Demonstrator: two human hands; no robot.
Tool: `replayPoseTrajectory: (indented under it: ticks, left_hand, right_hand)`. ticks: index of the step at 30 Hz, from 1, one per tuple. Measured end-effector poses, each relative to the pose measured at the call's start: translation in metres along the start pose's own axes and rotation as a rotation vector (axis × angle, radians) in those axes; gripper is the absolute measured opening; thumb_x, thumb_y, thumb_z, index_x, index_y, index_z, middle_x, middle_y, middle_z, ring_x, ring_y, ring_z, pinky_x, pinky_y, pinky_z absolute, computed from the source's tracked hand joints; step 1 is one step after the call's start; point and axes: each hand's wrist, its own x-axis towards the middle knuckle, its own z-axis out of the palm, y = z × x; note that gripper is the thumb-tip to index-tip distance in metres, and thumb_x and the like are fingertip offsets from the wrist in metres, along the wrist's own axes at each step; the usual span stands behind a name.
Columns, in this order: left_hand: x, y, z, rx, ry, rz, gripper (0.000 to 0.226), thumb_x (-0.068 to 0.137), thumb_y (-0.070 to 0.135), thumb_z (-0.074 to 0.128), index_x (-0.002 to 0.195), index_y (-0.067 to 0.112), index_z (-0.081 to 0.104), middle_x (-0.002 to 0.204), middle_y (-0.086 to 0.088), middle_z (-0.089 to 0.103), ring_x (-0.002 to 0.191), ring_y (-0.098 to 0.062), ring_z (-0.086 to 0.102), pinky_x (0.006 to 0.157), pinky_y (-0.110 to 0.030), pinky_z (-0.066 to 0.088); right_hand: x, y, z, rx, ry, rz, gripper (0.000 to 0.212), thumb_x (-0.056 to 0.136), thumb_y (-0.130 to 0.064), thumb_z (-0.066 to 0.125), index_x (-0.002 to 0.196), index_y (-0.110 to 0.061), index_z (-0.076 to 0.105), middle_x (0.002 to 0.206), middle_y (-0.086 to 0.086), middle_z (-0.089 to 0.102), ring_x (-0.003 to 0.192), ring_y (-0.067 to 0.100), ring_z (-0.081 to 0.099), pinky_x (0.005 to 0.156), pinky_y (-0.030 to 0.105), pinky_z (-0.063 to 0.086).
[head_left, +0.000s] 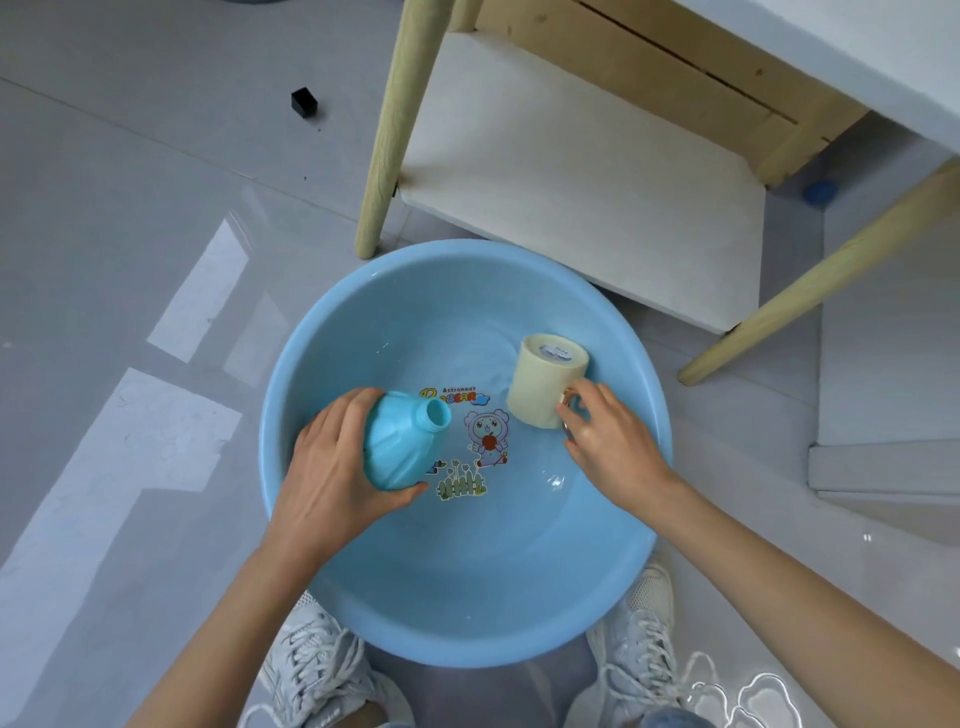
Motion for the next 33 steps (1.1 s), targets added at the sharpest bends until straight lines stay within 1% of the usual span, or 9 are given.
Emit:
replayPoseTrajectory:
  ticks: [6,8,12,16,19,21,24,30,33]
  left_hand:
    - [-0.001,0.004,-0.001,-0.014,0.035,0.034,0.096,0.045,0.034,0.093,0.125,0.014,0.044,0.125,-0.005,0.053,0.110,-0.022,0.050,0.092,-0.036,0.043]
    - [-0.001,0.003,-0.001,-0.018,0.031,0.034,0.095,0.046,0.034,0.093,0.125,0.013,0.045,0.125,-0.005,0.053,0.110,-0.023,0.050,0.093,-0.031,0.039]
    - [0.000,0.004,-0.001,-0.032,0.024,0.028,0.094,0.047,0.035,0.093,0.126,0.010,0.047,0.125,-0.006,0.053,0.111,-0.023,0.049,0.093,-0.024,0.033]
    - [0.000,0.004,-0.001,-0.035,0.025,0.021,0.095,0.047,0.034,0.093,0.126,0.010,0.047,0.126,-0.006,0.053,0.111,-0.022,0.048,0.094,-0.023,0.032]
    - [-0.001,0.004,-0.002,-0.053,0.027,-0.002,0.095,0.047,0.034,0.092,0.127,0.010,0.046,0.126,-0.005,0.053,0.111,-0.022,0.047,0.093,-0.021,0.031]
    - [0.000,0.004,-0.002,-0.063,0.034,-0.013,0.095,0.048,0.035,0.092,0.127,0.010,0.045,0.126,-0.005,0.053,0.110,-0.021,0.047,0.093,-0.020,0.031]
    - [-0.001,0.005,-0.003,-0.068,0.036,-0.023,0.096,0.048,0.036,0.092,0.127,0.011,0.045,0.126,-0.004,0.053,0.110,-0.020,0.047,0.092,-0.020,0.032]
    - [-0.002,0.007,-0.005,-0.064,0.033,-0.029,0.098,0.048,0.043,0.091,0.129,0.013,0.044,0.127,-0.003,0.053,0.113,-0.019,0.047,0.093,-0.028,0.038]
    - [-0.001,0.007,-0.005,-0.075,0.028,-0.027,0.099,0.048,0.045,0.090,0.129,0.013,0.044,0.127,-0.002,0.053,0.113,-0.020,0.049,0.092,-0.028,0.039]
  right_hand:
    - [-0.036,-0.018,-0.012,0.288,-0.116,0.155,0.036,0.053,-0.015,0.089,0.084,-0.005,0.075,0.091,0.012,0.060,0.079,0.029,0.066,0.062,0.033,0.057]
    - [-0.042,-0.028,-0.017,0.432,-0.219,0.254,0.034,0.067,-0.024,0.083,0.097,-0.011,0.076,0.099,0.005,0.059,0.085,0.019,0.063,0.077,0.023,0.050]
    - [-0.045,-0.048,-0.022,0.605,-0.365,0.363,0.031,0.072,-0.032,0.081,0.099,-0.018,0.076,0.092,-0.011,0.054,0.070,-0.003,0.051,0.073,0.001,0.033]
    - [-0.036,-0.050,-0.028,0.936,-0.375,0.638,0.013,0.074,-0.026,0.082,0.086,-0.023,0.077,0.077,-0.013,0.068,0.065,-0.008,0.059,0.073,0.008,0.045]
    - [-0.029,-0.045,-0.035,1.266,-0.369,0.836,0.002,0.081,-0.020,0.076,0.081,-0.022,0.076,0.085,0.003,0.074,0.078,0.008,0.065,0.084,0.024,0.054]
    - [-0.025,-0.040,-0.042,1.428,-0.304,0.900,0.006,0.084,-0.013,0.070,0.086,-0.012,0.075,0.096,0.017,0.071,0.083,0.017,0.066,0.085,0.025,0.055]
    - [-0.021,-0.033,-0.060,1.627,-0.193,0.921,0.012,0.082,-0.011,0.065,0.086,-0.006,0.074,0.092,0.015,0.072,0.084,0.022,0.065,0.078,0.022,0.057]
    - [-0.009,-0.018,-0.110,1.751,-0.042,0.807,0.065,0.038,-0.050,0.093,0.085,-0.008,0.079,0.097,0.013,0.074,0.086,0.020,0.070,0.075,0.023,0.056]
    - [-0.001,-0.020,-0.131,1.722,0.002,0.722,0.065,0.036,-0.055,0.092,0.084,-0.012,0.080,0.097,0.010,0.074,0.083,0.018,0.070,0.074,0.022,0.056]
